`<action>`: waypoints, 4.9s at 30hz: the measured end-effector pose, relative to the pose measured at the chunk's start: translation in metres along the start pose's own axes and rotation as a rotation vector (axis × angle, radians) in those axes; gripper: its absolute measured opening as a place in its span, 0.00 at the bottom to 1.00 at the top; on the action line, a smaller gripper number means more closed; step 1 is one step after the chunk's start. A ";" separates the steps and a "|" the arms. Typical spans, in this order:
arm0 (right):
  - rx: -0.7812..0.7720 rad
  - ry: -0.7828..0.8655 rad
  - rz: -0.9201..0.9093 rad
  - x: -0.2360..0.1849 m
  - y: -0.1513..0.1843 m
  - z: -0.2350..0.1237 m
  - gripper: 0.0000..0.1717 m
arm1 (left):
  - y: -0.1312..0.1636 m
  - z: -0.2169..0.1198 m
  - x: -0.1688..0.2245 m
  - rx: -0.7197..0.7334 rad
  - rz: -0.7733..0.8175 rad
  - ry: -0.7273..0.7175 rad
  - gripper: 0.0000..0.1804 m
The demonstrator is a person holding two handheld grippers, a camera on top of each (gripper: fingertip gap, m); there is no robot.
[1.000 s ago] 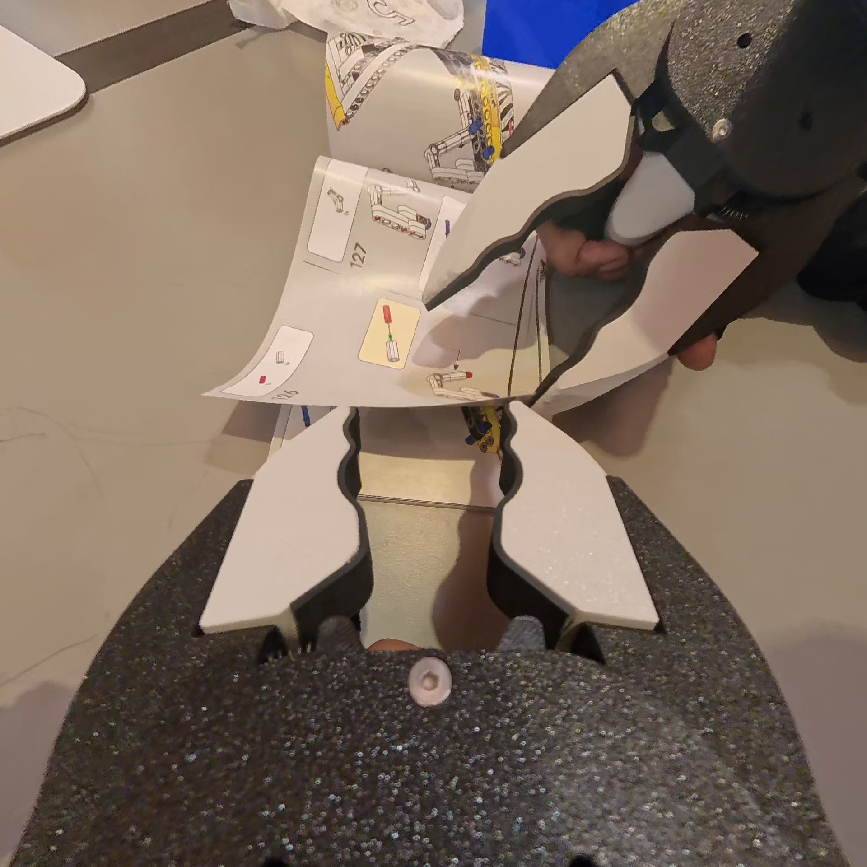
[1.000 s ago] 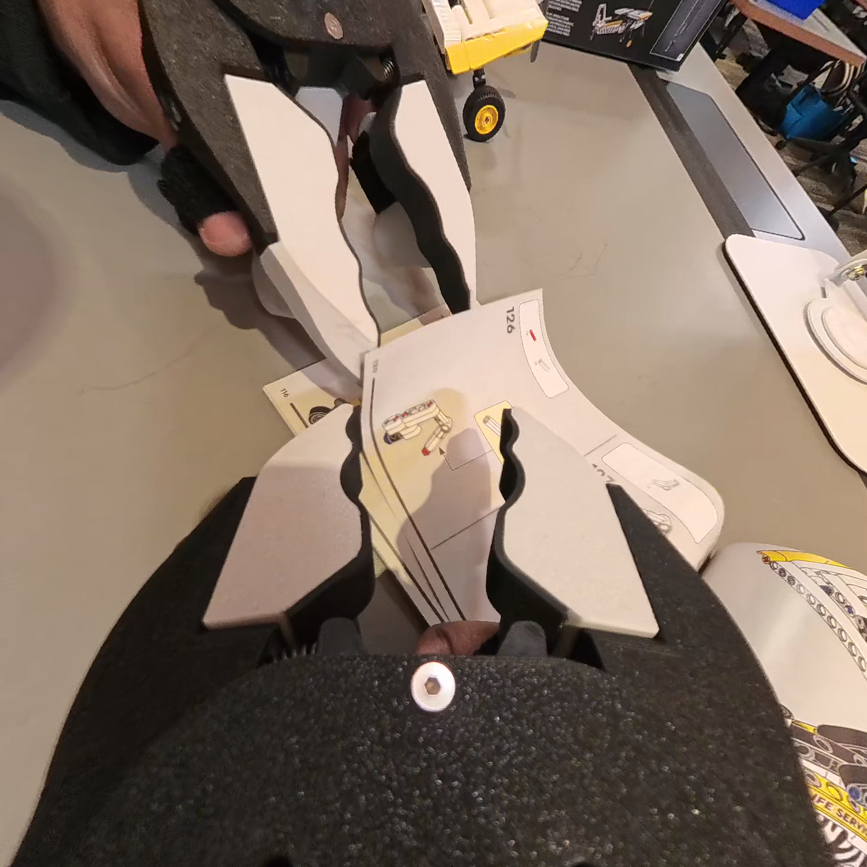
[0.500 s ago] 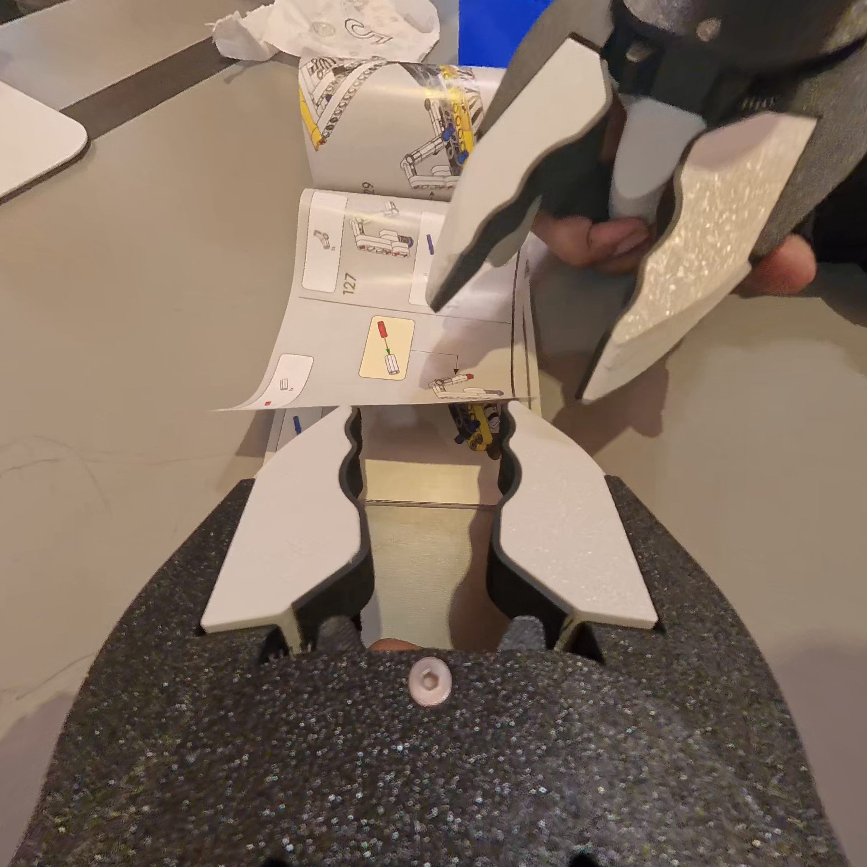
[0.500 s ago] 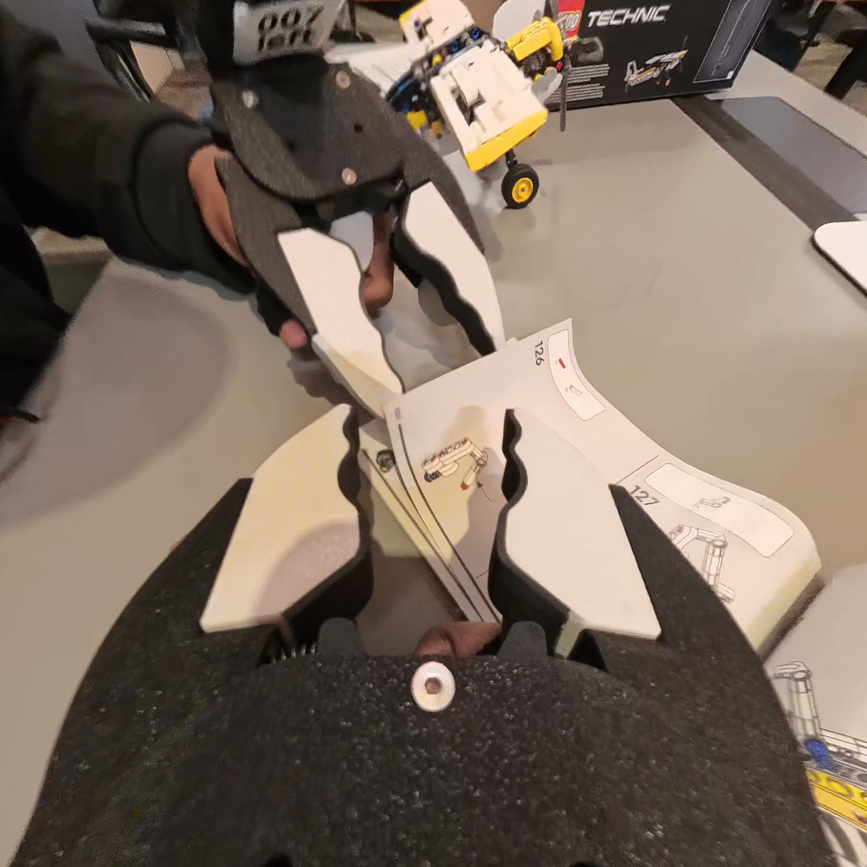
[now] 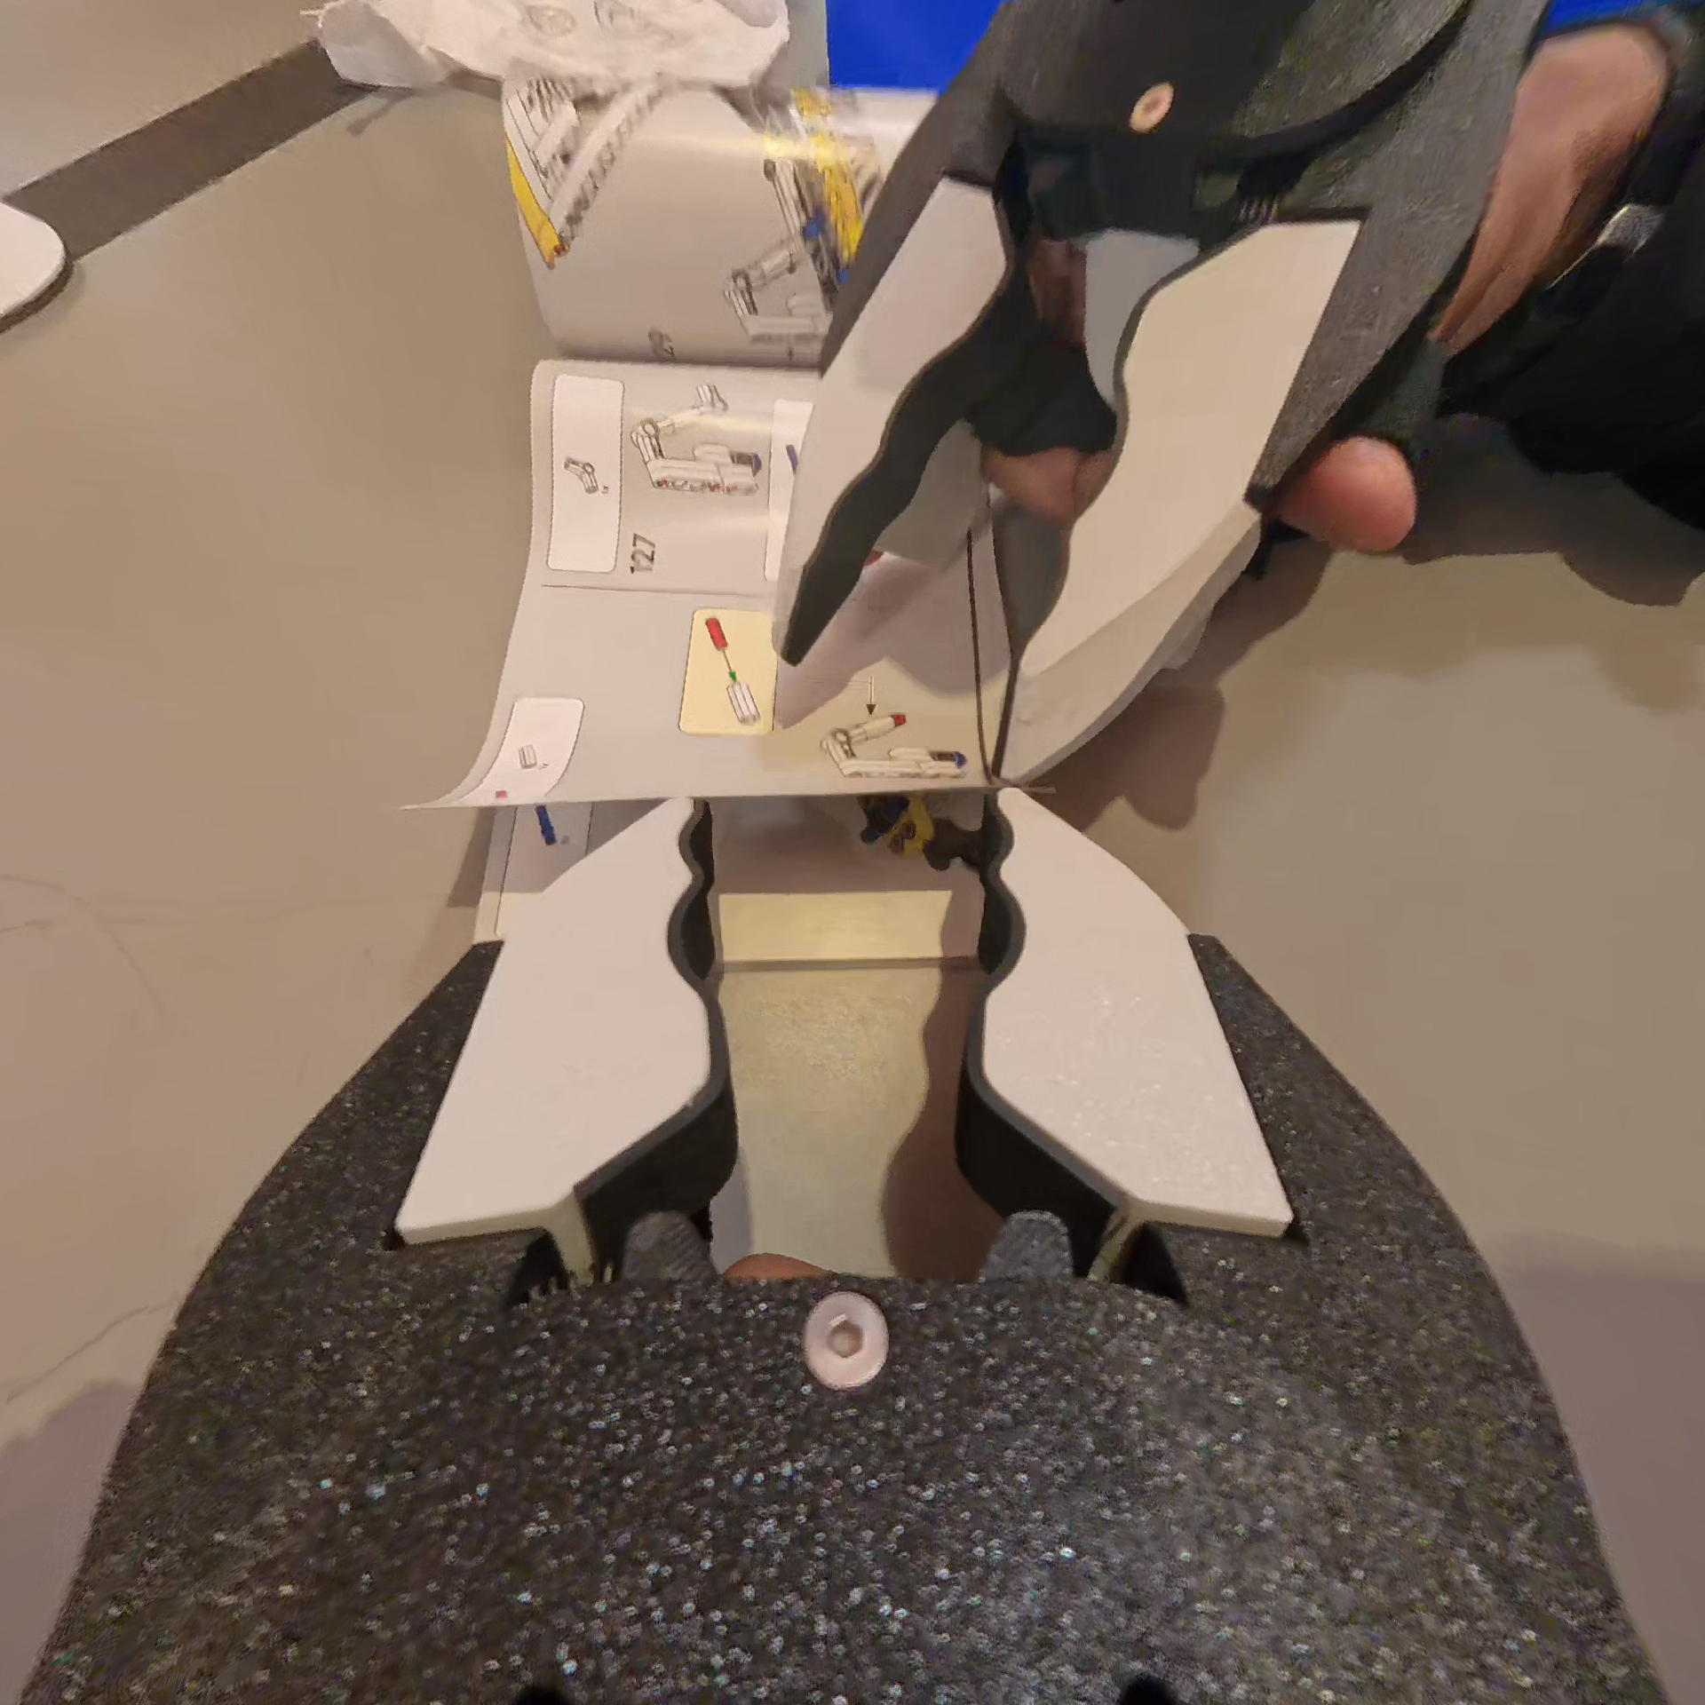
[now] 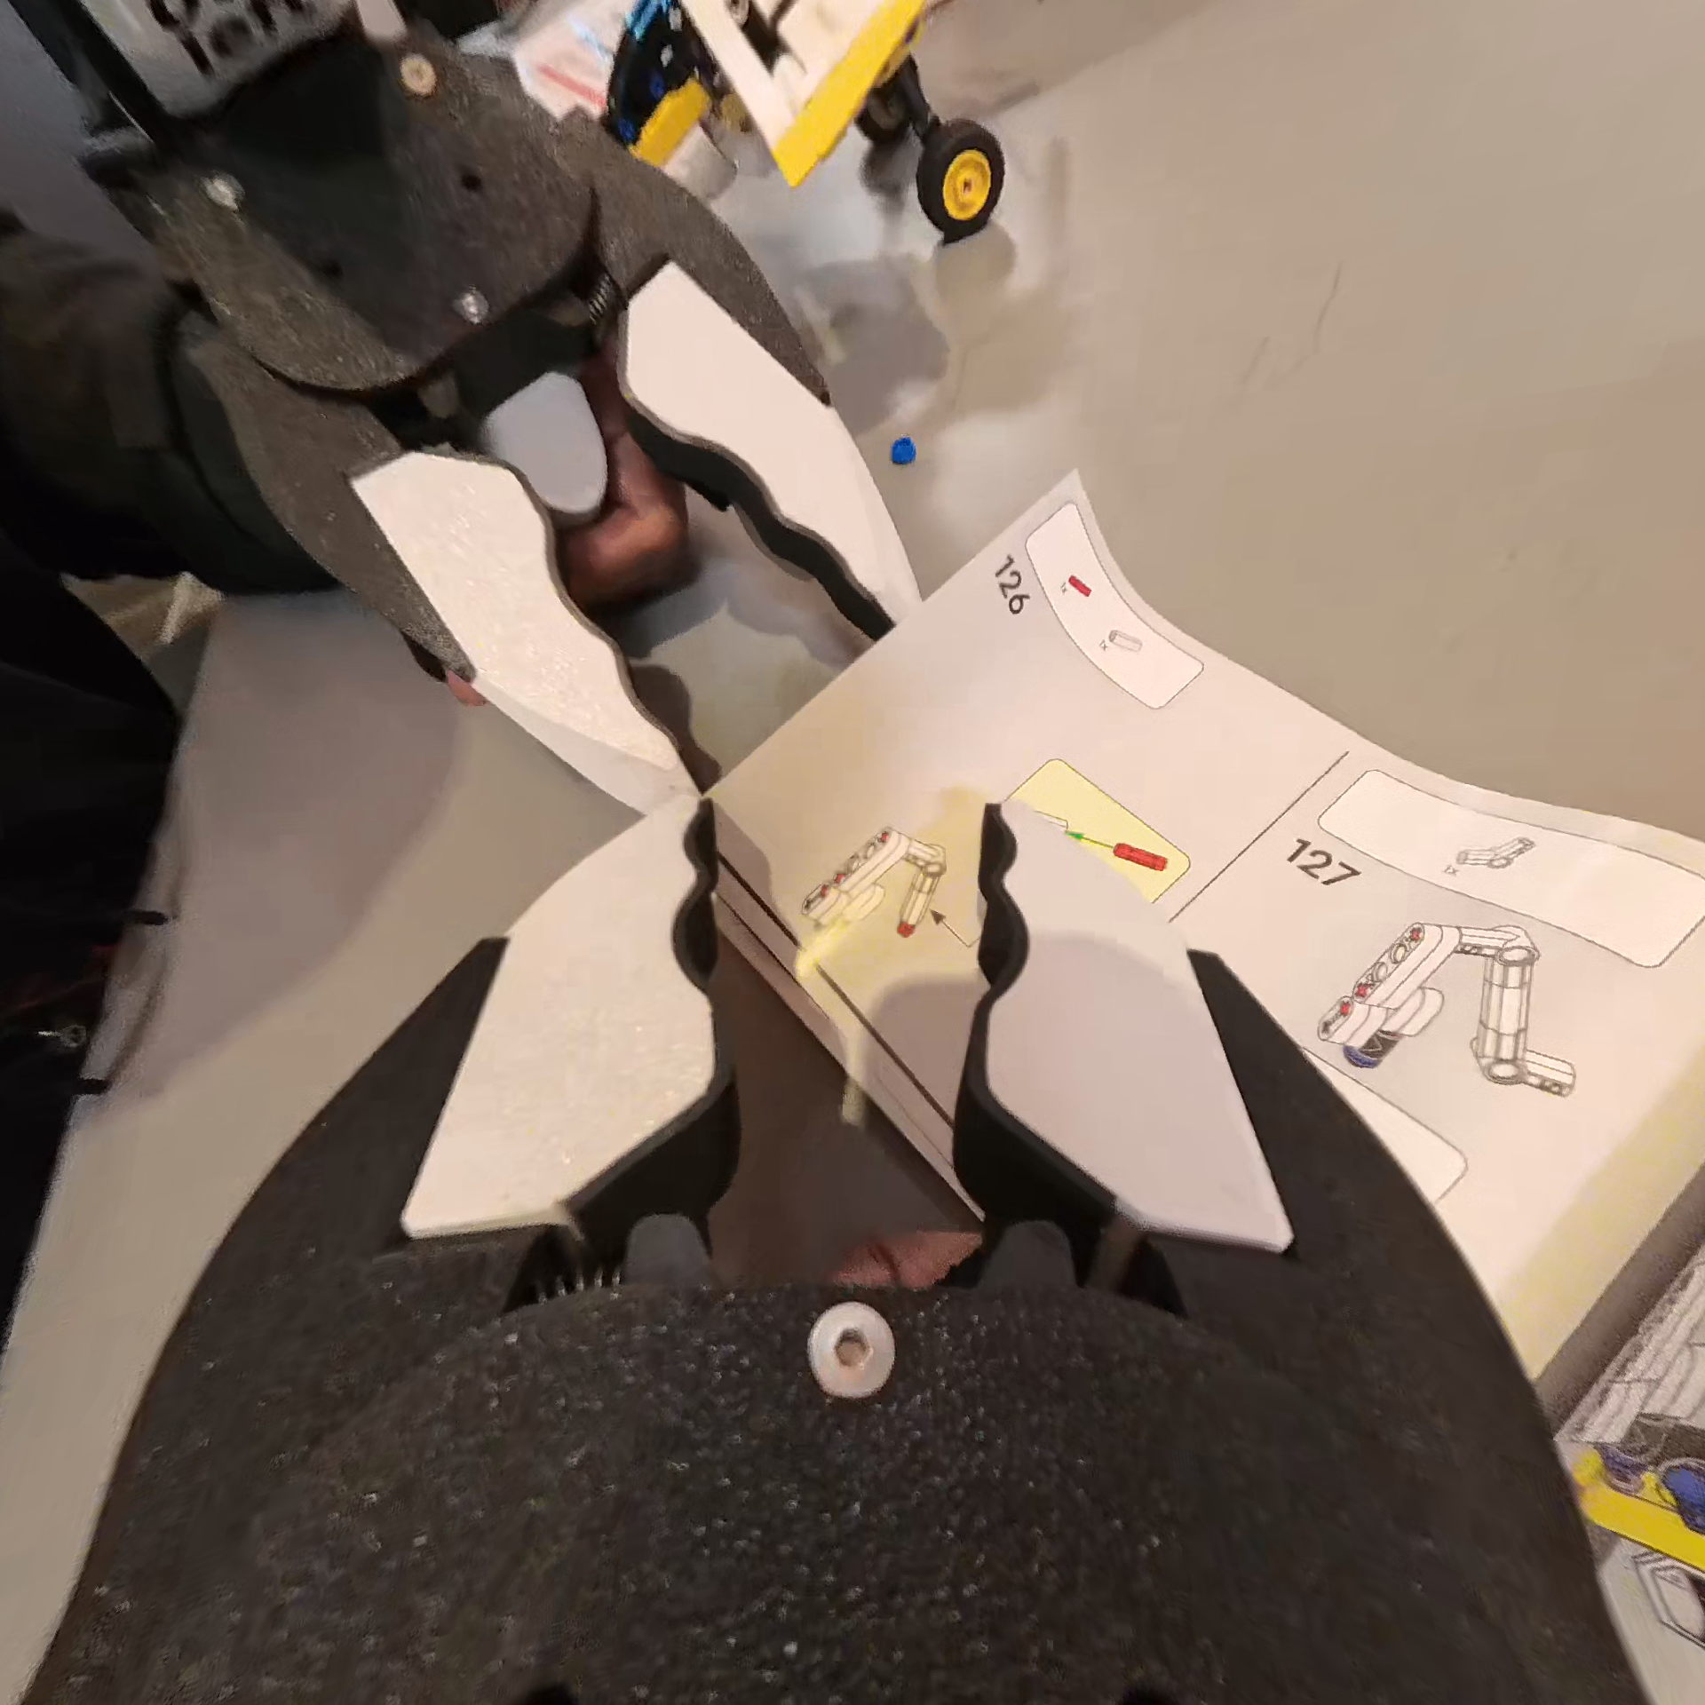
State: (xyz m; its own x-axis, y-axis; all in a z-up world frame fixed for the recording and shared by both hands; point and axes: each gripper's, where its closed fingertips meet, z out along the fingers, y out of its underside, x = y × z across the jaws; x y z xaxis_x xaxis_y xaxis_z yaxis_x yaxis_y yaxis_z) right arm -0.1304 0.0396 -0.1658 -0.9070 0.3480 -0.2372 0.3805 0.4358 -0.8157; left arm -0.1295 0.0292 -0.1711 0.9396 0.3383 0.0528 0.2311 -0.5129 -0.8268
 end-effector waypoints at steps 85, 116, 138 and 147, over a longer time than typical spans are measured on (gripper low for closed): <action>-0.164 0.065 -0.496 -0.027 0.023 0.018 0.23 | 0.030 -0.011 -0.014 -0.139 0.000 -0.042 0.31; -0.050 0.034 -0.312 -0.018 0.008 0.009 0.19 | 0.026 -0.010 -0.006 -0.119 0.037 -0.024 0.31; -0.059 0.029 -0.301 -0.018 0.008 0.011 0.18 | 0.017 -0.008 -0.016 -0.067 -0.010 -0.095 0.31; -0.054 0.029 -0.287 -0.017 0.007 0.011 0.15 | 0.017 -0.008 -0.017 -0.062 -0.015 -0.100 0.31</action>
State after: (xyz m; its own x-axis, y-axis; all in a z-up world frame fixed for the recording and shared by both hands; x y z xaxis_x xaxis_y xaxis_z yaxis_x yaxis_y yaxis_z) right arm -0.1145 0.0281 -0.1736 -0.9737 0.2274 0.0156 0.1185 0.5634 -0.8176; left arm -0.1395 0.0086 -0.1811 0.9065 0.4221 0.0064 0.2633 -0.5535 -0.7901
